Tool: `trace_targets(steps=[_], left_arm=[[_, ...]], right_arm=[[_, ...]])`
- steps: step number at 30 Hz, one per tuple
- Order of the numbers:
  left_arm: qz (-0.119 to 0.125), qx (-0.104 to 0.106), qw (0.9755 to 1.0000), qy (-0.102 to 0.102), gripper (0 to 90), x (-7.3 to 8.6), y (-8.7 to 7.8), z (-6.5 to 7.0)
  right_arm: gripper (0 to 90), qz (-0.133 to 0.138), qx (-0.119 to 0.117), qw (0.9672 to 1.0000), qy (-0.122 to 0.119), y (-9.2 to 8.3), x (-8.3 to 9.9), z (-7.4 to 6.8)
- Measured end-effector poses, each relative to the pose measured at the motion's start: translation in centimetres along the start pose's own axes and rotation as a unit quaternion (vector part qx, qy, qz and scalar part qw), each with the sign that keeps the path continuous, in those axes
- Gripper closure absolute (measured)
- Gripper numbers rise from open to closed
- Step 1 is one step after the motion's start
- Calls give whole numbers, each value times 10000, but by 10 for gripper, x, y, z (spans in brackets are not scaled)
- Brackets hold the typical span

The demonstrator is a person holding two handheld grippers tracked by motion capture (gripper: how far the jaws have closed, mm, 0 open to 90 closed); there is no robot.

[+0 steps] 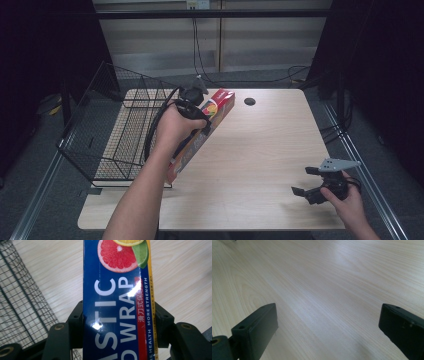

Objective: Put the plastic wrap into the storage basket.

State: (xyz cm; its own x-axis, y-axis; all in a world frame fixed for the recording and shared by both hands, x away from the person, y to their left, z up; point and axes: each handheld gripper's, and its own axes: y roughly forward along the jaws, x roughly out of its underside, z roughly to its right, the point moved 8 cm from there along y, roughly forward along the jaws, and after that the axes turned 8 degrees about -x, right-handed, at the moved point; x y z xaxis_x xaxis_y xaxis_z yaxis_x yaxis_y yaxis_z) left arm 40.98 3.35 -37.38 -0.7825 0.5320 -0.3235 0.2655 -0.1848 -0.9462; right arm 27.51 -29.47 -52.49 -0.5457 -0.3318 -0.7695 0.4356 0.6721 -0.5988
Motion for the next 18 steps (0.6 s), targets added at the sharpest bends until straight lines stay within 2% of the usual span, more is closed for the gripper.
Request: trace_targets(steps=[8, 12, 14, 15, 18], left_arm=[[-35, -125, 9998, -122, 426, 4, -10, -16], [30, -123, 9997, -231, 425, 5, -14, -23], [6, -194, 9993, -313, 425, 6, -17, -27], [-33, -198, 9994, -268, 425, 7, -18, -30], [3, -254, 9989, -382, 425, 8, -22, -36]], right_arm=[[17, 0, -11, 10000, -15, 1, 0, 0], [17, 4, 5, 10000, -36, 1, 0, 0], [17, 2, 25, 10000, -39, 2, 0, 0], [17, 6, 21, 10000, -32, 2, 0, 0], [17, 9, 23, 10000, -33, 2, 0, 0]])
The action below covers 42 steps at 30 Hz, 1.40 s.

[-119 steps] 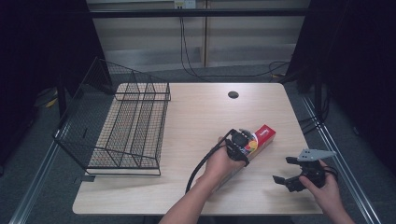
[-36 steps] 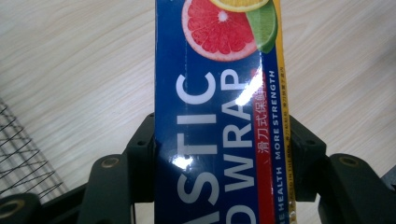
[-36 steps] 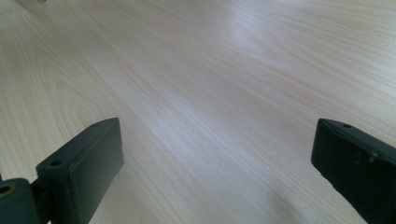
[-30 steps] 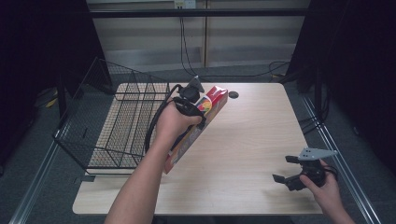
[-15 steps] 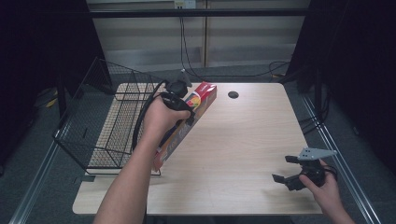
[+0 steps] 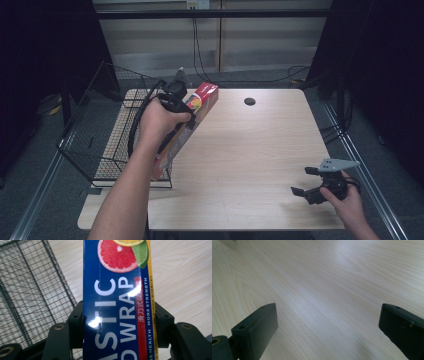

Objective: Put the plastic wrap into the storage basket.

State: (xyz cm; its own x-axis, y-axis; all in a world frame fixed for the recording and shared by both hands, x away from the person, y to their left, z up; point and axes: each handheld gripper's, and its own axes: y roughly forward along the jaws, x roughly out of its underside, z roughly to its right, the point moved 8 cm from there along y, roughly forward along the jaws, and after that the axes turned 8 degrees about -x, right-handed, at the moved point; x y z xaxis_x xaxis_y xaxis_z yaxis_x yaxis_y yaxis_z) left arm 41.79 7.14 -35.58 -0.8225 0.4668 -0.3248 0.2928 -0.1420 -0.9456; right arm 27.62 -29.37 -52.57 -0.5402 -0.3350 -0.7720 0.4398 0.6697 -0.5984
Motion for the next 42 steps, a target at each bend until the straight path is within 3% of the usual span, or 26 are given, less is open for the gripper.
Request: trace_targets(steps=[9, 22, 42], left_arm=[[27, -156, 9997, -165, 425, 3, -11, -20], [100, -157, 9993, -310, 425, 3, -27, -30], [62, -381, 9975, -590, 424, 11, -40, -59]], right_arm=[[17, -46, -42, 10000, 12, 1, 0, -2], [17, -84, -52, 9999, -36, 3, 1, -2], [17, -82, -63, 9999, -37, 3, 1, -4]])
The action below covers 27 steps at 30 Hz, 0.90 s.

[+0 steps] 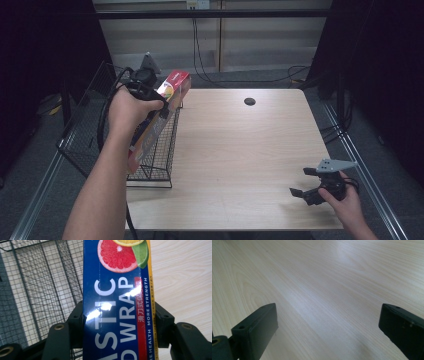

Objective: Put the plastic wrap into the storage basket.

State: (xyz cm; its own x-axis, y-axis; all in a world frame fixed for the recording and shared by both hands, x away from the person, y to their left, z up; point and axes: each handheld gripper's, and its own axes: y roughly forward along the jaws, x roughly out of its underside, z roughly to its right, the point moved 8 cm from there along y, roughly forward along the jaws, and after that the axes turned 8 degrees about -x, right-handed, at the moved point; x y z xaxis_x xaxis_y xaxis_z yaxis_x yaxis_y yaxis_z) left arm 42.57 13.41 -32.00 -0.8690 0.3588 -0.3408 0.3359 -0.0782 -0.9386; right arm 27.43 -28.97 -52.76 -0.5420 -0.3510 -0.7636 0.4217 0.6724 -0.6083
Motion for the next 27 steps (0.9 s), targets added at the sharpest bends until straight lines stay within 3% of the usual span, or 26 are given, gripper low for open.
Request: trace_targets(steps=[27], left_arm=[[69, -234, 9985, -481, 423, 9, -17, -44]], right_arm=[[17, 0, 12, 10000, 12, 1, 0, -1]])
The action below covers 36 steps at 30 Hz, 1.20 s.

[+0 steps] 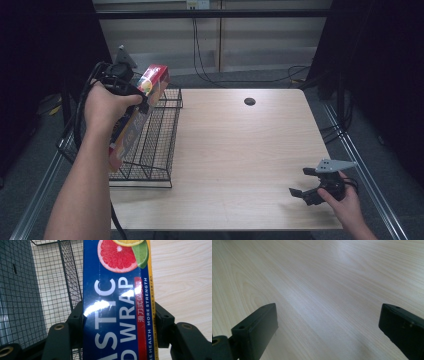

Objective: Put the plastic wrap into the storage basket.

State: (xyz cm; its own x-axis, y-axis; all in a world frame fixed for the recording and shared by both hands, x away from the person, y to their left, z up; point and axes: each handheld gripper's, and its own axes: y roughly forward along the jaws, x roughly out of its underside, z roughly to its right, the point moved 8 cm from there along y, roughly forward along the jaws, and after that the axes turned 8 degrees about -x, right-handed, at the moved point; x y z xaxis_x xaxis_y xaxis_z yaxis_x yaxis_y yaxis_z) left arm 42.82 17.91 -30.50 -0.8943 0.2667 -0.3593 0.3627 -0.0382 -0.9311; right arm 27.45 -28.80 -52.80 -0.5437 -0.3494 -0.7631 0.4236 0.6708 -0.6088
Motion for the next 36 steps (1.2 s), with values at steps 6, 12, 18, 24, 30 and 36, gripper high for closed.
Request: trace_targets(steps=[6, 12, 18, 24, 30, 36], left_arm=[[-40, -50, 9999, -121, 423, 3, 4, -9], [-94, -142, 9996, -217, 423, 8, 6, -21], [-102, -213, 9992, -312, 423, 11, 5, -32], [-95, -256, 9987, -437, 423, 15, 5, -42], [-73, -368, 9977, -573, 423, 19, 5, -52], [-48, -363, 9969, -690, 422, 22, 7, -60]], right_arm=[[17, 41, 23, 10000, -1, -1, -1, 1], [17, 42, 4, 10000, -6, -2, -1, 1], [17, 33, 4, 10000, 29, -2, -1, 1], [17, 19, 9, 10000, -11, 0, -1, 1], [17, 23, 14, 10000, -14, -1, -1, 1], [17, 8, -14, 10000, 6, 0, -1, 0]])
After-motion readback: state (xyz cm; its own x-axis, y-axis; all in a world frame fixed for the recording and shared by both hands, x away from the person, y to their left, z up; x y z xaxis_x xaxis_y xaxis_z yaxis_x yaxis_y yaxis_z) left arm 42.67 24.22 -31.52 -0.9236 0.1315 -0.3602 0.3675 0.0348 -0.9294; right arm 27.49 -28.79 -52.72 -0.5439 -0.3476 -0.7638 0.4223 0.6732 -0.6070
